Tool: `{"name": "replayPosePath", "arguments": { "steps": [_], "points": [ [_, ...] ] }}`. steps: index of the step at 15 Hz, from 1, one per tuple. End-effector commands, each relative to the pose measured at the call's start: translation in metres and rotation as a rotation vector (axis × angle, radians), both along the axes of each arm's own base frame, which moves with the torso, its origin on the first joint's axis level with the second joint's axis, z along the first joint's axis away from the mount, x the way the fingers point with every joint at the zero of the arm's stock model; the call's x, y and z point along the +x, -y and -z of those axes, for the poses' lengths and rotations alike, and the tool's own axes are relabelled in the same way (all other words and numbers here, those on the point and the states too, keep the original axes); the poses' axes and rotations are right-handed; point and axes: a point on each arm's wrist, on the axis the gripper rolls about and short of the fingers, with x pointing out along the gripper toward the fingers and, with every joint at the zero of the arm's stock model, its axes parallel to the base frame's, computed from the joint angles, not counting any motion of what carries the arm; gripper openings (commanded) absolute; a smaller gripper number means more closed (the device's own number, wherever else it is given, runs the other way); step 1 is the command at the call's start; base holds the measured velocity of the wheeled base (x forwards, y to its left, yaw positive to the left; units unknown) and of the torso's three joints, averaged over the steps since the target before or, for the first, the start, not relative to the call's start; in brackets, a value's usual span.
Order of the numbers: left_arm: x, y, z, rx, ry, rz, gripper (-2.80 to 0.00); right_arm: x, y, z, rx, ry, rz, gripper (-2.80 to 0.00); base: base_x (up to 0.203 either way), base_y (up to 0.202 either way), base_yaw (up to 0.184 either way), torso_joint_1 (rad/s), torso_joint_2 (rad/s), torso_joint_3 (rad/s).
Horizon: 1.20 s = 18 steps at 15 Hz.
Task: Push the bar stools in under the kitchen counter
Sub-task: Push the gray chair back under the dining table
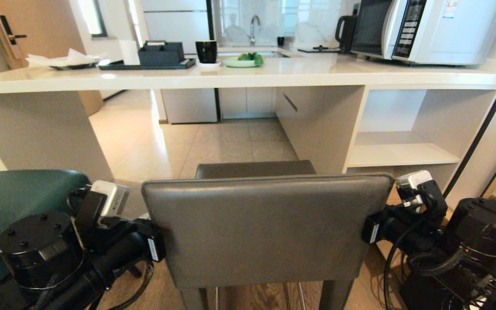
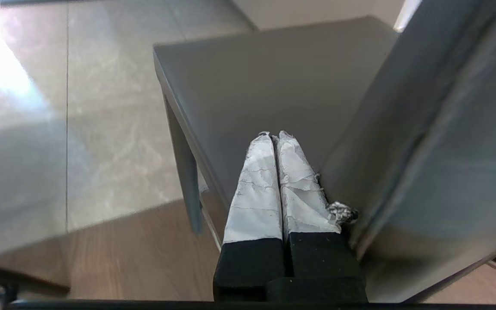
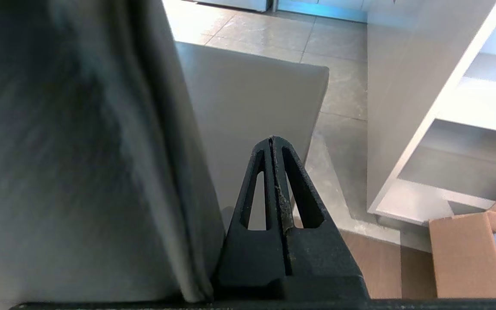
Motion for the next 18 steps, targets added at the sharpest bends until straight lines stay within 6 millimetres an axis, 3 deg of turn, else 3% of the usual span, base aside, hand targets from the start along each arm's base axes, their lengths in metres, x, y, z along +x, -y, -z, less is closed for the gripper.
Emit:
{"name": "replayPosePath", "arguments": {
  "steps": [1,6,18],
  "points": [
    [0.007,0.011,0.012,0.019,-0.045,-0.004,-2.80,0.011,-0.007,0.006,-0.003,-0.005,-0.004,-2.80,0.000,0.000,0.000,0.000,0.00,0.000],
    [0.019,0.015,0.009,0.003,-0.010,-0.052,-2.80,0.002,-0.002,0.000,0.002,0.007,0.039,-2.80,0.000,0.000,0.000,0.000,0.00,0.000],
    [0.017,0.014,0.008,0.004,-0.004,-0.062,-2.80,-0.008,0.002,-0.001,-0.001,0.000,0.038,-2.80,0.010,0.000,0.000,-0.001,0.00,0.001]
  ]
}}
